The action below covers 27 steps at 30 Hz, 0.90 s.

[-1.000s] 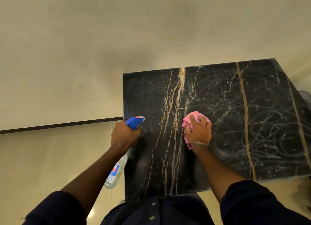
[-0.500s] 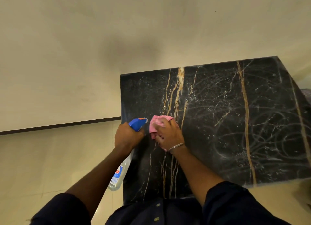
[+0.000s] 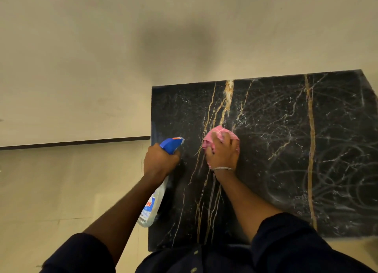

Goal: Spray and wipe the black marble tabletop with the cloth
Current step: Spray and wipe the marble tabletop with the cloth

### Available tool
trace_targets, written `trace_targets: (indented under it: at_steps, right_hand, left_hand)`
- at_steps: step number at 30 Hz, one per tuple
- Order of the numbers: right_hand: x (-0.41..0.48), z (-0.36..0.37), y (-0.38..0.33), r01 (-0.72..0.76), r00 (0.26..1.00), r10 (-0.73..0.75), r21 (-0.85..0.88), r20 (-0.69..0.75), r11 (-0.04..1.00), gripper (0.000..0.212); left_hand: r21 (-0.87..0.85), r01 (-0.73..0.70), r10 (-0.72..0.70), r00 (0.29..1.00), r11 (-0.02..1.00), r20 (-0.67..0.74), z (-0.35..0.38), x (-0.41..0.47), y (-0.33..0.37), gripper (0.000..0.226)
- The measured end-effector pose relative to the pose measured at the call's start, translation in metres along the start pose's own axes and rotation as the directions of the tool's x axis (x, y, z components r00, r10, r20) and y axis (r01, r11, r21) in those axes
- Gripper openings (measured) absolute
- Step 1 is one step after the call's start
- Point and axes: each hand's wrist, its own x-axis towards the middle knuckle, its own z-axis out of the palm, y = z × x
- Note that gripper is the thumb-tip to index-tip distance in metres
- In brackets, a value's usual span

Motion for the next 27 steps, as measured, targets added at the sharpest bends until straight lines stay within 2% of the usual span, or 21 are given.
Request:
trace_targets:
  at_steps: [3, 5, 8, 10, 14, 17, 19, 22, 25, 27]
  right_hand:
    - [0.001, 0.011, -0.037, 0.250, 0.965, -0.246, -0.036, 0.087, 0.968, 0.054]
    - [-0.001, 0.016, -0.048, 0.325, 0.936, -0.316, -0.038, 0.154, 0.945, 0.060]
    - [0.009, 0.010, -0.031, 0.394, 0.902, -0.382, -0.023, 0.201, 0.919, 0.058]
    - [0.017, 0.000, -0.008, 0.353, 0.924, -0.346, -0.013, 0.163, 0.936, 0.054]
    - [0.040, -0.020, 0.058, 0.107, 0.993, -0.108, 0.026, 0.057, 0.994, 0.052]
    - [0.056, -0.026, 0.088, -0.079, 0.997, 0.079, 0.023, 0.016, 0.997, 0.052]
    - [0.059, -0.021, 0.084, -0.139, 0.990, 0.140, 0.035, -0.030, 0.990, 0.050]
    - [0.054, -0.011, 0.055, -0.080, 0.996, 0.078, -0.061, -0.035, 0.995, 0.050]
    - [0.044, -0.003, 0.012, 0.084, 0.996, -0.083, -0.041, 0.033, 0.996, 0.049]
    - [0.038, 0.002, -0.011, 0.232, 0.970, -0.228, -0.037, 0.079, 0.972, 0.051]
  left_hand:
    - [-0.004, 0.012, -0.012, 1.000, 1.000, -0.016, 0.002, 0.002, 0.003, 0.020]
    - [0.017, 0.001, -0.001, 1.000, 1.000, -0.025, 0.003, 0.004, 0.005, 0.022]
    - [0.045, -0.004, 0.004, 1.000, 0.999, -0.001, 0.007, 0.009, 0.011, 0.024]
    - [0.050, -0.013, 0.012, 1.000, 0.999, 0.016, 0.008, 0.013, 0.014, 0.022]
    - [0.056, -0.016, 0.015, 1.000, 0.998, 0.018, 0.010, 0.023, 0.020, 0.023]
    - [0.051, -0.031, 0.030, 0.999, 0.998, 0.016, 0.011, 0.027, 0.026, 0.021]
    - [0.031, -0.035, 0.034, 0.999, 0.999, 0.017, 0.011, 0.029, 0.029, 0.019]
    - [0.023, -0.032, 0.032, 0.999, 0.999, 0.031, 0.012, 0.030, 0.030, 0.019]
    - [0.032, -0.031, 0.030, 0.999, 0.999, 0.040, 0.013, 0.031, 0.032, 0.018]
    - [0.038, -0.033, 0.032, 0.999, 0.999, 0.034, 0.014, 0.032, 0.035, 0.018]
